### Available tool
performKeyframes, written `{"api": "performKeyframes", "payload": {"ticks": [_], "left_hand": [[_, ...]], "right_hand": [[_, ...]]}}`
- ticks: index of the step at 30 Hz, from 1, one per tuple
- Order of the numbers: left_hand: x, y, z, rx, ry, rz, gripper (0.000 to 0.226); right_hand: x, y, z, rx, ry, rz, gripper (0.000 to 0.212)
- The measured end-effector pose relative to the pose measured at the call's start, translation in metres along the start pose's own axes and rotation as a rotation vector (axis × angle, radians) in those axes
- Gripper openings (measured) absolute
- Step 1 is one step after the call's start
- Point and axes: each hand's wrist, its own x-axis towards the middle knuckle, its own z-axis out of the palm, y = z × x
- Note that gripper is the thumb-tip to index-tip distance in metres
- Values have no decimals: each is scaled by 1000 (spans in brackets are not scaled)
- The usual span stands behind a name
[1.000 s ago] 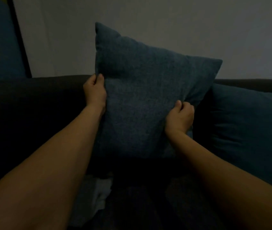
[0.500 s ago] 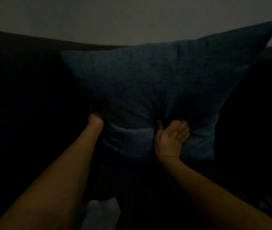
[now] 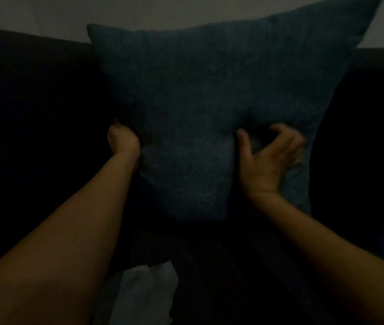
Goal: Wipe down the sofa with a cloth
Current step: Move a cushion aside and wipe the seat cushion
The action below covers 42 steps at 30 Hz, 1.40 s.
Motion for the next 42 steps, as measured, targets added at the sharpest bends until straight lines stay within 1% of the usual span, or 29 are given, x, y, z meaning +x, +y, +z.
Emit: {"api": "performKeyframes", "payload": {"ticks": [1, 2, 3, 5, 6, 7, 9, 11, 14, 16, 18, 21, 23, 25, 27, 28, 29, 30, 31, 32, 33, 34, 35, 36, 37, 38, 39, 41, 42], "left_hand": [[-1, 11, -2, 3, 7, -17, 44], [-2, 20, -3, 42, -17, -28, 45], [-7, 26, -5, 73, -39, -42, 45], [-22, 33, 0, 67, -137, -25, 48], [-29, 36, 3, -2, -211, -8, 50], [-34, 37, 8, -97, -286, -6, 54], [-38, 37, 16, -216, -332, -3, 63], [-38, 28, 22, -196, -311, 13, 68], [-37, -5, 25, 86, -219, 56, 71], [-39, -25, 26, 262, -198, 102, 63], [-43, -30, 28, 344, -185, 163, 53], [-47, -14, 21, 442, -168, 74, 60], [-54, -2, 9, 562, -194, 65, 63], [-69, 10, -13, 698, -195, 146, 60], [-92, 20, -44, 853, -197, 281, 62], [-106, 25, -62, 966, -234, 390, 62], [-118, 27, -80, 1062, -313, 483, 59], [-128, 23, -98, 1101, -444, 543, 51], [-139, 17, -116, 1095, -623, 543, 43], [-151, 7, -135, 1096, -832, 481, 39], [-162, -8, -152, 1132, -1032, 413, 44], [-173, -25, -168, 1237, -1194, 359, 56], [-183, -44, -182, 1351, -1284, 344, 69], [-190, -61, -194, 1413, -1299, 375, 79], [-192, -77, -201, 1395, -1266, 406, 83], [-190, -85, -204, 1325, -1221, 413, 83], [-185, -90, -203, 1263, -1191, 397, 81], [-170, -91, -191, 1202, -1204, 336, 68], [-163, -89, -183, 1160, -1234, 266, 59]], "right_hand": [[23, -2, -10, -13, 104, 42, 71], [48, 1, -18, -30, 145, 105, 84], [67, 3, -24, -30, 118, 210, 98], [83, 15, -29, -7, -91, 427, 115], [82, 20, -30, 15, -208, 489, 117], [77, 26, -30, 5, -270, 507, 116], [67, 34, -24, -28, -247, 482, 113], [59, 36, -15, -69, -182, 445, 112], [46, 39, -2, -134, -133, 396, 110], [38, 41, 6, -178, -137, 367, 109], [36, 42, 8, -224, -148, 342, 108], [35, 39, 0, -232, -208, 342, 103], [28, 31, -11, -233, -261, 327, 95], [11, 21, -30, -279, -307, 269, 84], [-20, 11, -56, -302, -360, 87, 69], [-38, 5, -69, -275, -400, -71, 58], [-56, 0, -81, -225, -465, -242, 44], [-74, -5, -90, -156, -572, -382, 33], [-92, -10, -98, -93, -746, -464, 28], [-108, -13, -104, -70, -961, -488, 27], [-123, -12, -108, -100, -1165, -468, 28], [-139, -8, -110, -160, -1304, -433, 33], [-153, -2, -111, -228, -1377, -391, 44], [-166, 4, -112, -300, -1416, -354, 57], [-175, 9, -113, -358, -1433, -335, 67], [-180, 13, -112, -394, -1440, -334, 68], [-183, 15, -111, -406, -1450, -336, 63], [-183, 17, -109, -406, -1470, -335, 56], [-183, 17, -109, -414, -1475, -335, 55]]}}
